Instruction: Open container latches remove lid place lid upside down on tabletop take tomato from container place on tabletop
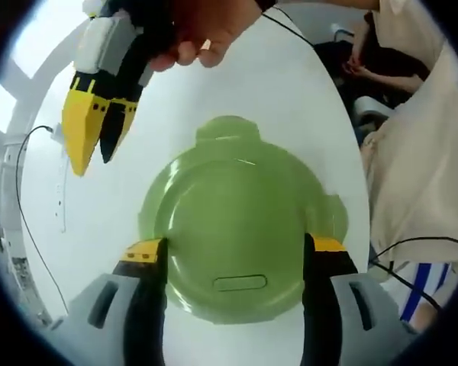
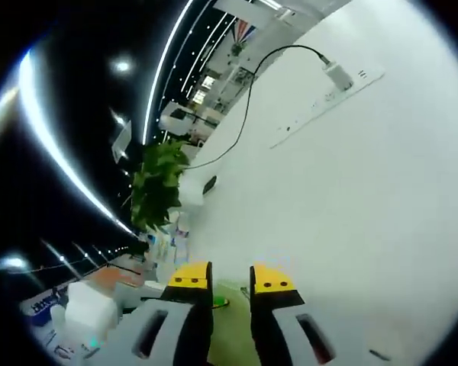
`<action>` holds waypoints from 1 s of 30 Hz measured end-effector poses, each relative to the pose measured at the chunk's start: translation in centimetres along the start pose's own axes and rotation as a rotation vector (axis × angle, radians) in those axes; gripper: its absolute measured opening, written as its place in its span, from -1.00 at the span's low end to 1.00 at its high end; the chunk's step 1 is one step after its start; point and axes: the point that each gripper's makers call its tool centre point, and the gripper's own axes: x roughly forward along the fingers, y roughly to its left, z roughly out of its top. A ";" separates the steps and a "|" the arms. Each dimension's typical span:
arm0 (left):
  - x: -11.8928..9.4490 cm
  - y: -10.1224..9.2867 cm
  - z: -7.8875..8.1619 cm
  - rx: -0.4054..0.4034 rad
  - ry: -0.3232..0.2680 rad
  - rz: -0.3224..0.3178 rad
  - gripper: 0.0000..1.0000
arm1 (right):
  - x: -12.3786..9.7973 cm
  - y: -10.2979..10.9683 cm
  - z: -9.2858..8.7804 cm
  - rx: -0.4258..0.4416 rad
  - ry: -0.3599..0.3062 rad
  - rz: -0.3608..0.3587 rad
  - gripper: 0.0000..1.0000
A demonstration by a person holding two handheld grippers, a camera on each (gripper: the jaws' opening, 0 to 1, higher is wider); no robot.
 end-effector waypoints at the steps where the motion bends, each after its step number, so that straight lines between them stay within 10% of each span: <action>1: 0.0 0.0 0.0 0.002 -0.001 0.000 0.26 | 0.3 -0.3 -0.2 -0.011 0.008 -0.013 -0.74; 30: -0.2 0.9 0.0 -0.005 -0.056 0.002 0.26 | 6.0 -0.6 -3.4 0.103 0.252 0.146 -0.76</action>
